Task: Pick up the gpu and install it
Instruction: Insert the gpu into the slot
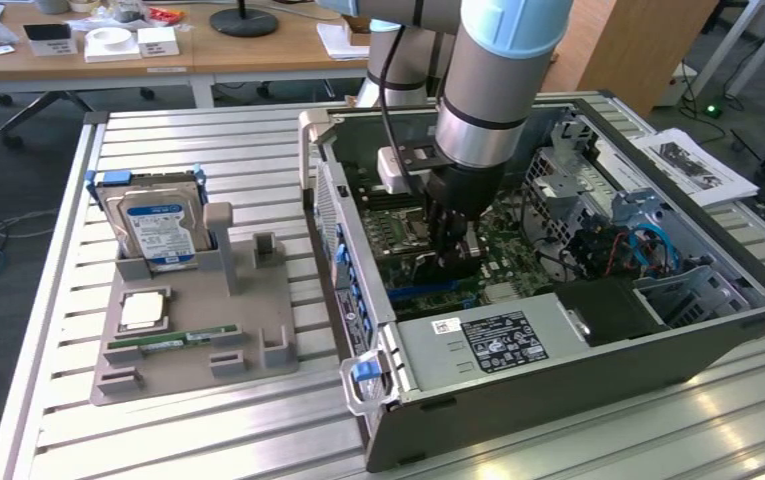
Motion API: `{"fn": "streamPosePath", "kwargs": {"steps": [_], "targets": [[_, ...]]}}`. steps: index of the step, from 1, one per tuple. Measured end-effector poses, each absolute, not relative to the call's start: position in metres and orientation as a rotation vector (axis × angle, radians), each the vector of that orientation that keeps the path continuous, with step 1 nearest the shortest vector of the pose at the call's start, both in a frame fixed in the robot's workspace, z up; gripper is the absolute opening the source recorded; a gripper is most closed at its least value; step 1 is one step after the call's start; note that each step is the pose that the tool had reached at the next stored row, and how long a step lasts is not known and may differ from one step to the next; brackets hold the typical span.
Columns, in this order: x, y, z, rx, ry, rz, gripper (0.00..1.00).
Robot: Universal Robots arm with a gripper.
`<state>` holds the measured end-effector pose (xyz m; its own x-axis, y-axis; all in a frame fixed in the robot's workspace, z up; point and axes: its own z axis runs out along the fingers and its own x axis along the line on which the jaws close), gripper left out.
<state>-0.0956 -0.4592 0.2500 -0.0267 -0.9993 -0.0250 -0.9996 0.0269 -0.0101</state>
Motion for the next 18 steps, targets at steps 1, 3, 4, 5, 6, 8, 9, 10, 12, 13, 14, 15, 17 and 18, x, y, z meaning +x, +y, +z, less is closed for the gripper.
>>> {"fn": "streamPosePath", "kwargs": {"steps": [1, 3, 4, 5, 6, 8, 9, 10, 12, 13, 14, 15, 17, 18], "targets": [[-0.0956, -0.4592, 0.2500, -2.174, 2.233, 0.016, 0.27], [-0.0956, -0.4591, 0.2499, -2.174, 2.233, 0.016, 0.27], [-0.0956, -0.4591, 0.2499, -2.174, 2.233, 0.016, 0.27], [-0.0956, -0.4591, 0.2499, -2.174, 2.233, 0.016, 0.27], [-0.0956, -0.4591, 0.2499, -2.174, 2.233, 0.016, 0.27], [-0.0956, -0.4591, 0.2499, -2.174, 2.233, 0.016, 0.27], [-0.0956, -0.4591, 0.2499, -2.174, 2.233, 0.016, 0.27], [-0.0956, -0.4591, 0.2499, -2.174, 2.233, 0.016, 0.27], [-0.0956, -0.4591, 0.2499, -2.174, 2.233, 0.016, 0.27], [-0.0956, -0.4591, 0.2499, -2.173, 2.234, 0.016, 0.27], [-0.0956, -0.4591, 0.2499, -2.171, 2.236, 0.016, 0.27], [-0.0956, -0.4591, 0.2499, -2.169, 2.238, 0.016, 0.27], [-0.0956, -0.4591, 0.2499, -2.164, 2.242, 0.016, 0.27], [-0.0956, -0.4591, 0.2499, -2.162, 2.244, 0.016, 0.27]]}}
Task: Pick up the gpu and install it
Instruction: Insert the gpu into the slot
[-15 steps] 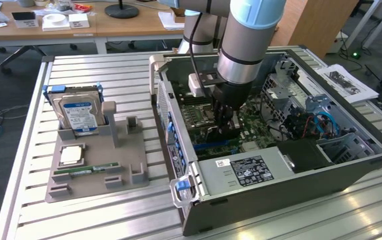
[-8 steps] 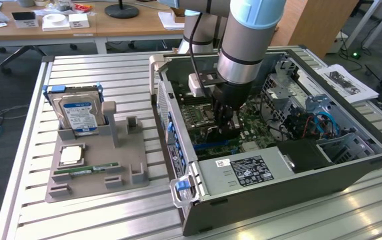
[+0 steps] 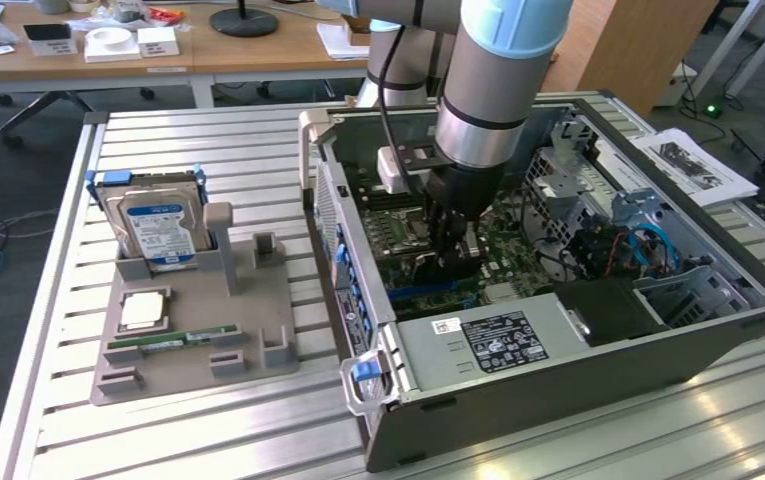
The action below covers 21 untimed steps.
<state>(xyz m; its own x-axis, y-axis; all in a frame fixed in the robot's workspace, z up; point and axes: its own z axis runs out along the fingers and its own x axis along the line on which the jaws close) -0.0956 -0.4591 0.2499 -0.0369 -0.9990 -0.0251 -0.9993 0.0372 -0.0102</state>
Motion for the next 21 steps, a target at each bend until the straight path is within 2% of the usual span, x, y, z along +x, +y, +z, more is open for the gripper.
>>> {"fn": "streamPosePath", "kwargs": {"steps": [21], "targets": [[-0.0947, -0.4596, 0.2518, -2.155, 2.251, 0.016, 0.27]]}}
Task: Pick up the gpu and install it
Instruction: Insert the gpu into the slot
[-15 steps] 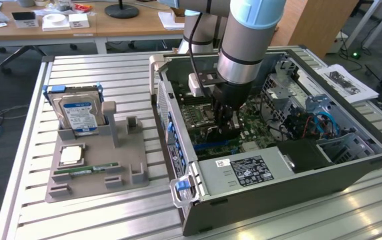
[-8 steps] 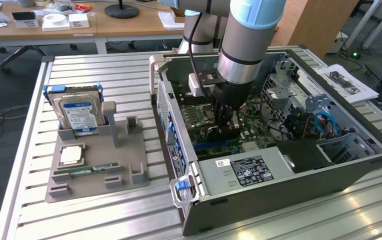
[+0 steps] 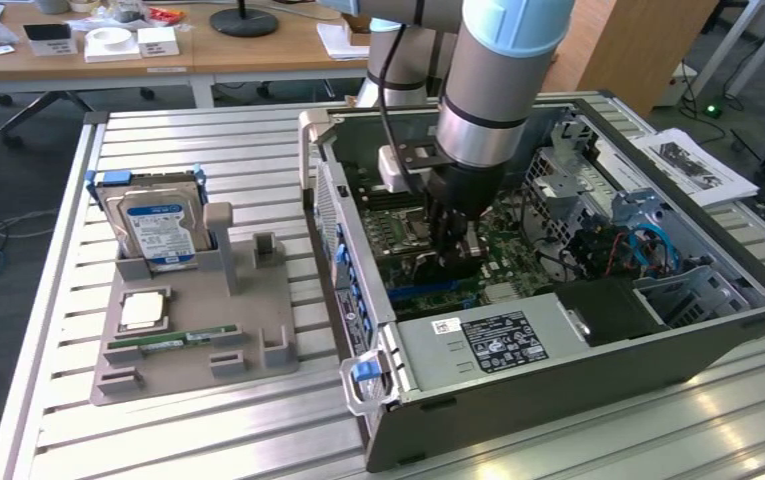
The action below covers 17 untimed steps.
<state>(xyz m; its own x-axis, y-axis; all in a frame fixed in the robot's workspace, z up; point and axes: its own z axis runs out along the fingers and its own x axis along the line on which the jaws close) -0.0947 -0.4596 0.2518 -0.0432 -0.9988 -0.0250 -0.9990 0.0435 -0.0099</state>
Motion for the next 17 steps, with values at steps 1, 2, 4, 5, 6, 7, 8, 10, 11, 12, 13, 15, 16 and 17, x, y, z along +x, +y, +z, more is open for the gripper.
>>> {"fn": "streamPosePath", "kwargs": {"steps": [1, 2, 4, 5, 6, 7, 8, 10, 11, 12, 13, 15, 16, 17], "targets": [[-0.0945, -0.4598, 0.2517, -2.155, 2.251, 0.016, 0.27], [-0.0941, -0.4601, 0.2517, -2.155, 2.251, 0.016, 0.27], [-0.0933, -0.4606, 0.2517, -2.155, 2.251, 0.016, 0.27], [-0.0932, -0.4607, 0.2517, -2.155, 2.251, 0.016, 0.27], [-0.0932, -0.4608, 0.2517, -2.155, 2.251, 0.016, 0.27], [-0.0932, -0.4609, 0.2517, -2.155, 2.251, 0.016, 0.27], [-0.0931, -0.4609, 0.2517, -2.156, 2.251, 0.016, 0.27], [-0.0932, -0.4609, 0.2517, -2.155, 2.251, 0.016, 0.27], [-0.0932, -0.4609, 0.2517, -2.156, 2.251, 0.016, 0.27], [-0.0932, -0.4609, 0.2517, -2.156, 2.251, 0.016, 0.27], [-0.0931, -0.4608, 0.2517, -2.156, 2.251, 0.016, 0.27], [-0.0932, -0.4593, 0.2518, -2.156, 2.251, 0.016, 0.27], [-0.0931, -0.4590, 0.2517, -2.156, 2.251, 0.016, 0.27], [-0.0931, -0.4590, 0.2518, -2.156, 2.251, 0.016, 0.27]]}}
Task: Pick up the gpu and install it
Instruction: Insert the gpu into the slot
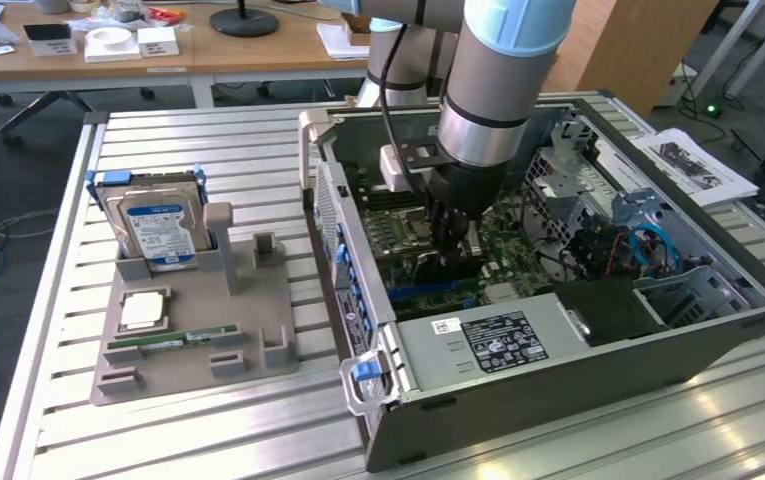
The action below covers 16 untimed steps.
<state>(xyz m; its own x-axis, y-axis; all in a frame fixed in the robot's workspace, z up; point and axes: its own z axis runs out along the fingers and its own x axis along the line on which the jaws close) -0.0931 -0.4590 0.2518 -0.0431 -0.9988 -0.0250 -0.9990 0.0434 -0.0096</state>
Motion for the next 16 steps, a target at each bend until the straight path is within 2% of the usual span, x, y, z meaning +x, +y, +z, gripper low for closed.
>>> {"fn": "streamPosePath", "kwargs": {"steps": [16], "targets": [[-0.0939, -0.4591, 0.2511, -2.156, 2.251, 0.016, 0.27]]}}
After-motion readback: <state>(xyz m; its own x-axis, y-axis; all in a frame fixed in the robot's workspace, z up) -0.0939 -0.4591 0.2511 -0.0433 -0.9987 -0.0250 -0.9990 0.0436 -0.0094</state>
